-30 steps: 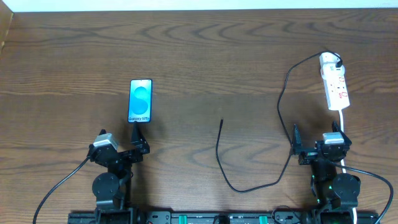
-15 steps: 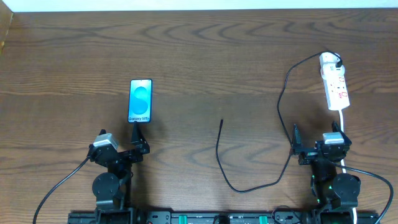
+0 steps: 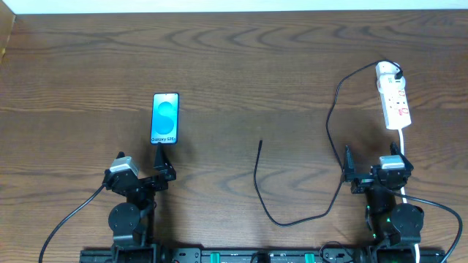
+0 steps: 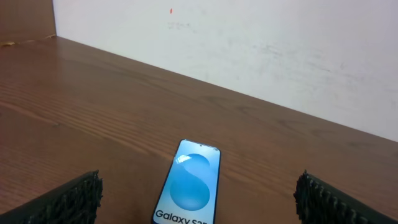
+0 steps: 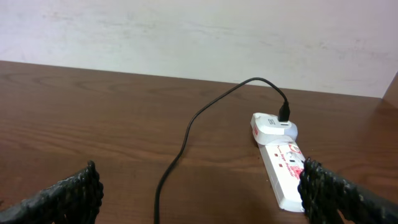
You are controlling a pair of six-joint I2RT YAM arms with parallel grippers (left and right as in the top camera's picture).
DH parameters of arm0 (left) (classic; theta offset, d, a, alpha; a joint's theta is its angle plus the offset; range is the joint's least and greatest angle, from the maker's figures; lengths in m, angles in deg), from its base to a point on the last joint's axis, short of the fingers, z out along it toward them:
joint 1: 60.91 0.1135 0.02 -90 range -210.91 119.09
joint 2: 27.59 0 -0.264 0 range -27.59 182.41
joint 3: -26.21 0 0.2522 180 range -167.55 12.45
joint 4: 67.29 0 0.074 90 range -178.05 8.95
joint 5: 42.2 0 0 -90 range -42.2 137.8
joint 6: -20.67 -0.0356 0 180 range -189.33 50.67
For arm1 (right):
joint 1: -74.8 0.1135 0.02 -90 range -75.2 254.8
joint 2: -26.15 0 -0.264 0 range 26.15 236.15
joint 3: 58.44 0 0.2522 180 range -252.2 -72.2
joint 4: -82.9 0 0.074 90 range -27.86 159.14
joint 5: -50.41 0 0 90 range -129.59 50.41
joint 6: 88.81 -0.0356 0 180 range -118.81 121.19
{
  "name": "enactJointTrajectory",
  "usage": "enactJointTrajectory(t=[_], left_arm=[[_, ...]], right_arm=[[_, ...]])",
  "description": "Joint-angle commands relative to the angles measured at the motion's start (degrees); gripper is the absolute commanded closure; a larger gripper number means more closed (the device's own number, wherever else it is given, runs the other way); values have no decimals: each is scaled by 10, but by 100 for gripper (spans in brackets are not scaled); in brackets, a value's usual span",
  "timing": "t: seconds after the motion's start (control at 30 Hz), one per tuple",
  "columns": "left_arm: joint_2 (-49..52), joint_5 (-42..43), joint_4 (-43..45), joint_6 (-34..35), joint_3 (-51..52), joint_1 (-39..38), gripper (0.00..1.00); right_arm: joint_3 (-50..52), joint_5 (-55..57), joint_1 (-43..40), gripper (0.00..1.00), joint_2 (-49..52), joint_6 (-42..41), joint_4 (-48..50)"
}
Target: Plug charger to phone and switch on socket
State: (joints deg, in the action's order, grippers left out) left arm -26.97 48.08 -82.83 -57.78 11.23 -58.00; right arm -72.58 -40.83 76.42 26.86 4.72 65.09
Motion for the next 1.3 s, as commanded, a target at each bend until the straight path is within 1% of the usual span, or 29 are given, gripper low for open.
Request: enactJointTrajectory(t=[0.0, 0.77, 1.0, 1.13, 1.27], left_arm=[[-3, -8, -24, -10, 10, 3, 1], [-3, -5, -23, -10, 10, 3, 1], [-3, 6, -26, -10, -11, 3, 1], [-3, 5, -49, -10, -40, 3, 2], [3, 5, -96, -15, -82, 3, 1]], right_arm=[[0, 7, -1, 1, -3, -5, -3], [0, 7, -1, 1, -3, -5, -3], [0, 7, -1, 1, -3, -5, -3], [0, 7, -1, 1, -3, -5, -3], [0, 7, -1, 1, -3, -5, -3]])
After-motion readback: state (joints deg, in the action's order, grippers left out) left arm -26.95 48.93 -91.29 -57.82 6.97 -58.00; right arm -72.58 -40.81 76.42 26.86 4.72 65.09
